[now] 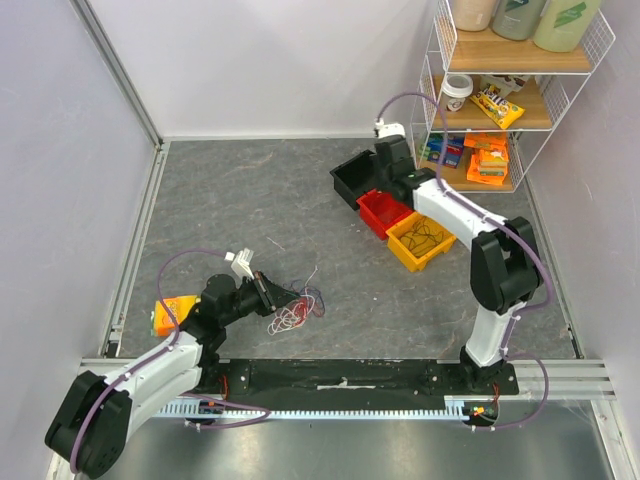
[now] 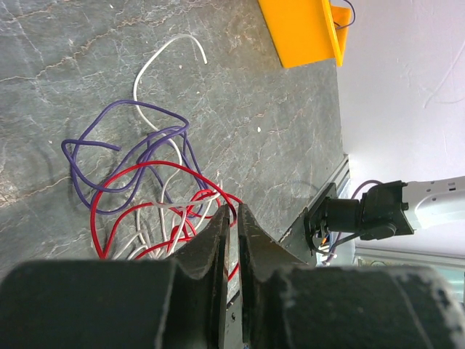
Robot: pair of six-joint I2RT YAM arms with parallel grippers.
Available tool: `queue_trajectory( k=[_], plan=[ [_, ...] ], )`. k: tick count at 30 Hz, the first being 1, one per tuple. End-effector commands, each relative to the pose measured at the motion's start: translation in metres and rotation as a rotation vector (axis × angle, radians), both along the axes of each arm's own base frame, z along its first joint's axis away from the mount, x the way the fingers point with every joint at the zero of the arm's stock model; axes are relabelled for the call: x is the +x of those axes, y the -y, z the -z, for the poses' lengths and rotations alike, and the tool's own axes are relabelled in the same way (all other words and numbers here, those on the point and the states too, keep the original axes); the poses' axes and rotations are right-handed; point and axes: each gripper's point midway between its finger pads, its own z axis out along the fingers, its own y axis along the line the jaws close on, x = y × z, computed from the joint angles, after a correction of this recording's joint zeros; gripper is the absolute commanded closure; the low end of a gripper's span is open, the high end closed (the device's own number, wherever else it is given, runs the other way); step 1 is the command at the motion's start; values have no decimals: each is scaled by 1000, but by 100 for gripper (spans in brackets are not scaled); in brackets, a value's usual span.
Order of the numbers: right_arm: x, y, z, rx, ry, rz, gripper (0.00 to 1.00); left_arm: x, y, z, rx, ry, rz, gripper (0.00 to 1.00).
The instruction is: Untangle the cables
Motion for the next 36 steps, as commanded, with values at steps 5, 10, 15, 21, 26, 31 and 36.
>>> queue_trajectory(
  k=[5,10,15,21,26,31,36],
  plan=[
    [2,3,44,262,-165,-31,100,-10,-7,21,13,-9,-11,85],
    [5,-2,55,239,-225,-69,96,-9,-7,21,13,-11,-12,86],
    [0,6,57,184,-238,-57,79,-10,-6,21,13,-11,-8,86],
    [-7,9,32,162,-187,-66,62,-10,-6,21,14,-11,-6,85],
    [-12,10,11,160,-149,-79,55,-9,-7,22,16,-11,-12,85],
    [-13,16,4,134,-134,-82,51,-9,-7,21,14,-10,-12,85],
    [-9,14,9,120,-132,-96,48,-9,-6,21,14,-14,-9,85]
  ],
)
